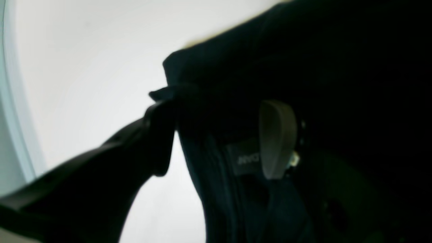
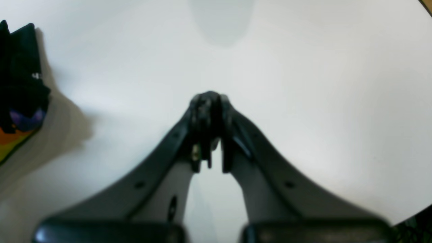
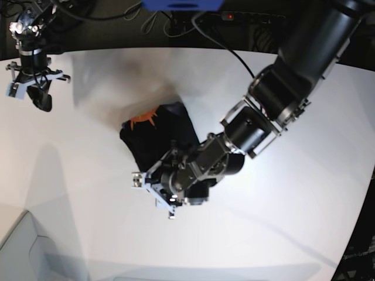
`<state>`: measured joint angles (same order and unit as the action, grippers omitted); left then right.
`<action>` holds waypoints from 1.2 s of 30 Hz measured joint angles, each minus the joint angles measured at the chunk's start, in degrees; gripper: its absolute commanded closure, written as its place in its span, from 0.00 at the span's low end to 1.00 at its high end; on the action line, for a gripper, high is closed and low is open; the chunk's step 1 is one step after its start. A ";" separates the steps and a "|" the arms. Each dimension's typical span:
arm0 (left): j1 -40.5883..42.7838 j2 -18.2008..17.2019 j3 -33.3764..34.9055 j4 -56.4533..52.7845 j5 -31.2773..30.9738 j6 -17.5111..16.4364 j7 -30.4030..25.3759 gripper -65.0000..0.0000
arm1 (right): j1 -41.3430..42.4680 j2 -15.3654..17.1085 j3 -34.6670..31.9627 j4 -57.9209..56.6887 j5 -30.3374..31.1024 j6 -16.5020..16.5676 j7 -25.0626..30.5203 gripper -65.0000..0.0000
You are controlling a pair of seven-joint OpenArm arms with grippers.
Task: Layout the t-shirt on the table in an organized manner, then fold the t-shirt properly
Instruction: 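Hold the bundle with the left gripper and flip it over onto the table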
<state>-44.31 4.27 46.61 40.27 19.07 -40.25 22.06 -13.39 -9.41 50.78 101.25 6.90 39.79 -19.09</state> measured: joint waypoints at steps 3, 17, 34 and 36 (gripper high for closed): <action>0.81 0.63 -0.09 2.49 2.01 -0.04 1.05 0.41 | 0.02 0.00 0.00 0.00 0.02 0.00 0.00 1.00; 6.47 -0.07 -8.20 26.97 1.64 -0.04 4.61 0.41 | 0.02 0.02 0.00 0.00 0.02 0.00 -0.04 1.00; 15.30 -1.40 4.61 27.71 0.52 -0.26 12.04 0.41 | 0.00 0.04 0.33 0.00 0.00 0.00 -0.24 1.00; 16.15 -2.82 4.46 27.74 1.75 0.02 12.68 0.41 | 0.00 0.02 0.31 0.00 0.02 0.00 -0.13 1.00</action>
<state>-28.16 1.45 51.07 68.01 20.82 -40.23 34.74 -13.39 -9.39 51.09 101.25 6.92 39.79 -19.22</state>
